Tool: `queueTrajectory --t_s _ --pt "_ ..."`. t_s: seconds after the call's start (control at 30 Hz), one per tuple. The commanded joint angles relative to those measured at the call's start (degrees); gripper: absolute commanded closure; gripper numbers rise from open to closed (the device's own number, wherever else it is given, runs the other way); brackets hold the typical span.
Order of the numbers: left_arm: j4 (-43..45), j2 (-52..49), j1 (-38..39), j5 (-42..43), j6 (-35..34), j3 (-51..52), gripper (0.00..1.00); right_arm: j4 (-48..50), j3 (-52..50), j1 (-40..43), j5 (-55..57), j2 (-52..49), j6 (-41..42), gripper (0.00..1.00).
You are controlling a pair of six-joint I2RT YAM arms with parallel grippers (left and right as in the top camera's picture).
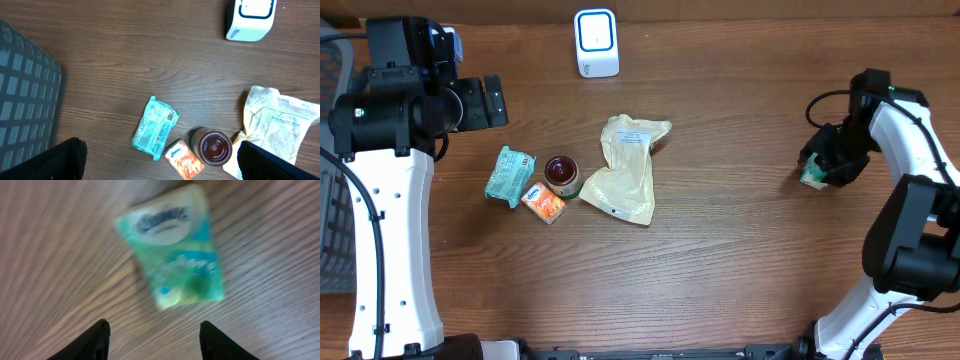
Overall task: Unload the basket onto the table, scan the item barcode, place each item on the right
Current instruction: 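Carry the pack right and drop it on the table's right side, then reach the right gripper to the clear plastic bag and grasp it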
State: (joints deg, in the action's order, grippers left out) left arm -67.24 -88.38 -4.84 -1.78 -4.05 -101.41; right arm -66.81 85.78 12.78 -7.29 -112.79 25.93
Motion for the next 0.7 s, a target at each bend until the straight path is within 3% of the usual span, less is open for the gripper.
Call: queueTrajectory --t_s 0.0,0.17,0.23,0.27,0.4,0.67 --pt "0.17 0.74 0.33 -0.13 1.09 -1.11 0.00 -1.70 7.15 -0.22 -11.45 0.17 -7.50 0.45" --pt "0.17 0.74 0.33 -0.13 1.09 -1.11 0.01 -1.79 9.42 -4.09 -32.54 0.15 -16.26 0.41" --pt "0.17 0.74 0.33 -0.13 1.09 -1.14 0.00 -0.50 8.57 -7.13 -32.24 0.15 -16.50 0.34" --pt "0.17 0.74 0.33 -0.13 1.09 -1.11 0.01 0.07 8.11 -8.74 -31.43 0.13 -16.61 0.24" --pt "0.17 0.74 0.33 -0.13 1.09 -1.14 0.00 4.46 5.99 -15.80 -29.22 -1.05 -15.89 0.11" --pt "0.17 0.74 0.33 -0.13 1.09 -1.11 0.00 15.63 3.52 -27.45 -29.22 -7.39 -11.02 0.02"
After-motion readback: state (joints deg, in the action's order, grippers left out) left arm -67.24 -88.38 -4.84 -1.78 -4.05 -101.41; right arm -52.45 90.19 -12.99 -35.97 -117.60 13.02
